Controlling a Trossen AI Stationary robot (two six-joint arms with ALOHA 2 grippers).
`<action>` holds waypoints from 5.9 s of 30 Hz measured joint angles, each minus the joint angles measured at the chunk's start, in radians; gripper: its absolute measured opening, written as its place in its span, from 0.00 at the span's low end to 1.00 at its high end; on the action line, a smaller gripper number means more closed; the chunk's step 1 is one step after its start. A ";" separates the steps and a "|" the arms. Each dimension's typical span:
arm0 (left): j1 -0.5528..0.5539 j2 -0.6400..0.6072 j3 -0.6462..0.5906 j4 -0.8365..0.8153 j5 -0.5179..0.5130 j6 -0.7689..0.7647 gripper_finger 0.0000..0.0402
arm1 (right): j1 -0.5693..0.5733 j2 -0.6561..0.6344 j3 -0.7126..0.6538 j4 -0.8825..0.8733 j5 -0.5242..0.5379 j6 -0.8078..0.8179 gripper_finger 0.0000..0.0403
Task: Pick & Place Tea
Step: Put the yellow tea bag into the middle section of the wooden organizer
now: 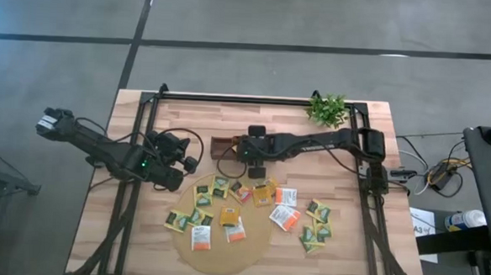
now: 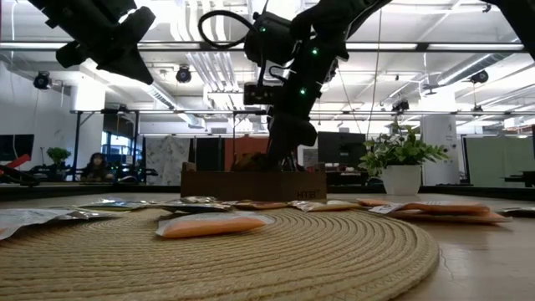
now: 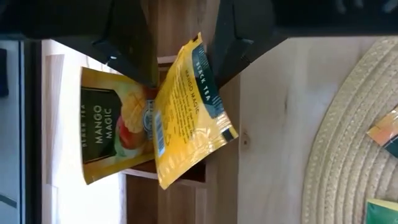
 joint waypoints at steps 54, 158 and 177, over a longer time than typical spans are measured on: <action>-0.002 0.000 -0.014 0.006 0.004 -0.023 0.00 | -0.118 0.338 0.841 -0.915 -0.300 0.195 0.02; 0.021 0.054 -0.098 0.537 0.355 0.378 0.00 | 0.205 -0.274 -0.366 0.171 -0.479 1.200 0.26; 0.168 0.072 -0.235 0.867 0.779 0.287 0.00 | 0.218 -0.211 -0.393 0.358 -0.417 1.410 0.23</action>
